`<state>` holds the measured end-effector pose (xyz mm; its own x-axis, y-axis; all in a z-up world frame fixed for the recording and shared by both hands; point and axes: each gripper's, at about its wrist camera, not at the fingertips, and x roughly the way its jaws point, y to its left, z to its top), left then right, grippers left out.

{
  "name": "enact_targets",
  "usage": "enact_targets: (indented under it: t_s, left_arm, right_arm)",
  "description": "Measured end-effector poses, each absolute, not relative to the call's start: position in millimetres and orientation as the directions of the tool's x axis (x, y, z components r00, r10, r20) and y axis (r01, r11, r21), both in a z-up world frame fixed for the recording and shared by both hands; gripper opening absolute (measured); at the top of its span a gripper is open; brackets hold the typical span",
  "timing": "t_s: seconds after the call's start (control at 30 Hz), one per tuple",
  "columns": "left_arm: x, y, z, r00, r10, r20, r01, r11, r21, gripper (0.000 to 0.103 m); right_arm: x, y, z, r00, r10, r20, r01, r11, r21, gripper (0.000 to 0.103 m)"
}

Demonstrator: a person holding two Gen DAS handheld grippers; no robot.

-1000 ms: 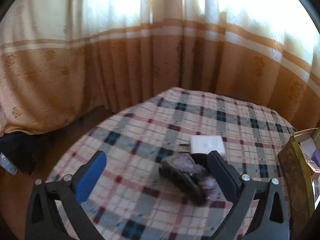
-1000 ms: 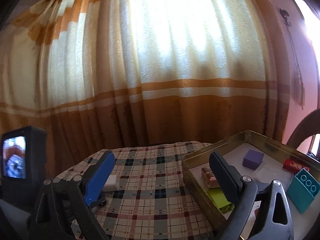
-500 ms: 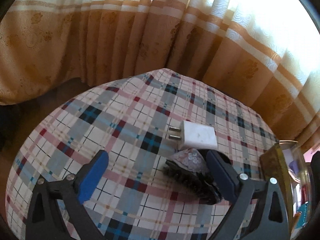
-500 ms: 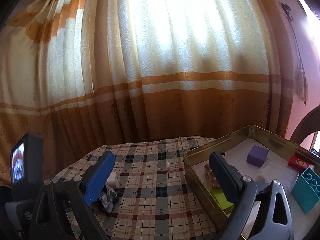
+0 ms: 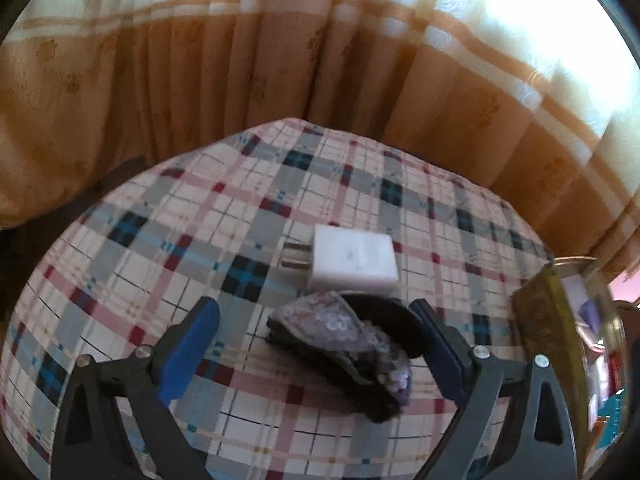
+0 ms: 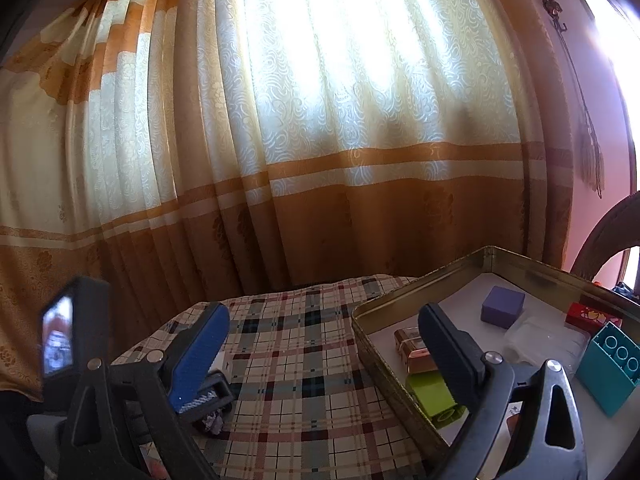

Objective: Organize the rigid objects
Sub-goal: 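Lower the left gripper onto the black sequined hair clip, close and lift it, then grasp the white rectangular block with the right gripper while the left holds the clip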

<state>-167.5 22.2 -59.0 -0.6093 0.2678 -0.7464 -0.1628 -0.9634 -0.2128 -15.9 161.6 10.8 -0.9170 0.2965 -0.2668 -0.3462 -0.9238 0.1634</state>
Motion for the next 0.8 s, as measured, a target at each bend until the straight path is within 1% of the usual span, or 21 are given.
enact_targets:
  t_s: [0.03, 0.07, 0.1, 0.13, 0.23, 0.33, 0.43, 0.47, 0.53, 0.6, 0.7, 0.73, 0.8]
  left_arm:
    - [-167, 22, -59, -0.607, 0.273, -0.746, -0.165, -0.962, -0.218, 0.09]
    - [-167, 20, -59, -0.609, 0.27, -0.745, -0.162, -0.963, -0.216, 0.084]
    - [-166, 17, -58, -0.613, 0.261, -0.745, -0.155, -0.965, -0.21, 0.077]
    - [-165, 14, -58, -0.618, 0.242, -0.748, -0.148, -0.97, -0.191, 0.069]
    - [-162, 3, -60, -0.619, 0.234, -0.75, -0.145, -0.972, -0.184, 0.068]
    - [-162, -15, -59, -0.634, 0.187, -0.75, -0.1, -0.982, -0.16, 0.068]
    - [-165, -33, -59, -0.648, 0.128, -0.751, -0.028, -0.989, -0.145, 0.068]
    - [-165, -35, -59, -0.649, 0.143, -0.748, -0.026, -0.986, -0.166, 0.068]
    - [-163, -31, -58, -0.656, 0.104, -0.747, -0.016, -0.992, -0.124, 0.068]
    - [-161, -29, -56, -0.672, 0.068, -0.737, -0.001, -0.996, -0.091, 0.068]
    - [-162, -36, -56, -0.673, 0.063, -0.737, 0.026, -0.994, -0.109, 0.068]
    - [-162, -38, -57, -0.672, 0.063, -0.738, 0.032, -0.993, -0.114, 0.068]
    - [-162, -39, -57, -0.673, 0.042, -0.738, 0.046, -0.994, -0.097, 0.068]
  right_arm:
    - [-16, 161, 11, -0.917, 0.297, -0.267, -0.347, -0.923, 0.164, 0.097]
    - [-16, 161, 11, -0.916, 0.298, -0.267, -0.347, -0.924, 0.162, 0.097]
    - [-16, 161, 10, -0.916, 0.297, -0.268, -0.347, -0.924, 0.16, 0.097]
    - [-16, 160, 10, -0.917, 0.295, -0.269, -0.343, -0.926, 0.156, 0.097]
    - [-18, 156, 10, -0.918, 0.286, -0.276, -0.331, -0.934, 0.135, 0.097]
    - [-21, 150, 11, -0.92, 0.275, -0.28, -0.314, -0.944, 0.104, 0.097]
    - [-30, 139, 10, -0.925, 0.234, -0.299, -0.263, -0.963, 0.058, 0.097]
    - [-36, 135, 9, -0.924, 0.213, -0.317, -0.238, -0.971, 0.039, 0.097]
    - [-48, 129, 6, -0.92, 0.171, -0.353, -0.196, -0.98, 0.034, 0.097]
    - [-68, 127, 1, -0.901, 0.112, -0.419, -0.155, -0.985, 0.07, 0.097]
    - [-93, 129, -7, -0.864, 0.045, -0.502, -0.125, -0.984, 0.128, 0.097]
    - [-102, 130, -10, -0.849, 0.022, -0.529, -0.117, -0.982, 0.147, 0.095]
    - [-118, 131, -17, -0.821, -0.033, -0.571, -0.092, -0.978, 0.189, 0.082]
